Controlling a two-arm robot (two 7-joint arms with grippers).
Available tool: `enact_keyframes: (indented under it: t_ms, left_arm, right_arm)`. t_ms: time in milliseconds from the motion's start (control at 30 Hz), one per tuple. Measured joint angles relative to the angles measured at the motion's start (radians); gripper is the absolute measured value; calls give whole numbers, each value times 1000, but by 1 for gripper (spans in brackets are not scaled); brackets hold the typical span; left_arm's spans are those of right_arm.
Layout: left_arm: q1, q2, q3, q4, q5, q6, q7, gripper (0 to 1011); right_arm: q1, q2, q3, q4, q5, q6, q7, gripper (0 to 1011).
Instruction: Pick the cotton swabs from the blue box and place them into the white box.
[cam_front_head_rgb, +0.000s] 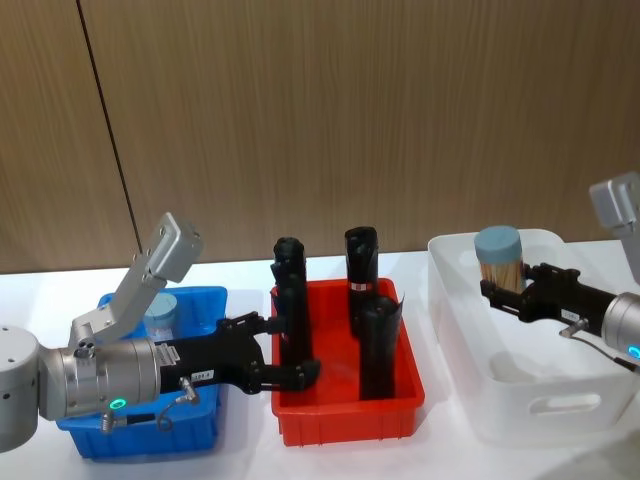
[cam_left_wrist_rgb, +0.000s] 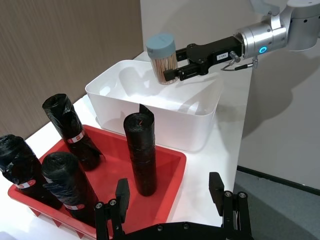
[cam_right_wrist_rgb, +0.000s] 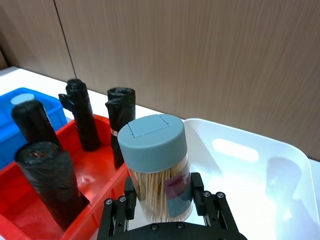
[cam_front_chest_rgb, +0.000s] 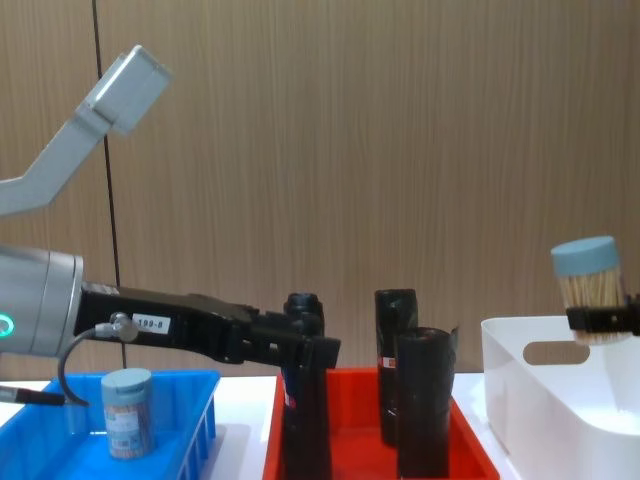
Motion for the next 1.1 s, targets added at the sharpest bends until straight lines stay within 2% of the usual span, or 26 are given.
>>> enact_keyframes:
  t_ms: [100, 333, 400, 533, 1100]
  left_arm:
    - [0, 0, 0, 0, 0, 0, 0, 1004]
    - [0, 0, 0, 0, 0, 0, 0, 1004]
    - [0, 0, 0, 0, 0, 0, 0, 1004]
    - [0, 0, 0, 0, 0, 0, 0, 1004]
    - [0, 0, 0, 0, 0, 0, 0, 1004]
  right_arm:
    - [9, -4, -4, 23, -9, 0, 1, 657]
    - [22, -9, -11, 58, -20, -6, 4, 863]
    - [24, -11, -12, 64, -20, -10, 4, 881]
    - [26, -12, -13, 71, -20, -18, 4, 999]
    - [24, -11, -10, 59, 2, -42, -15, 1002]
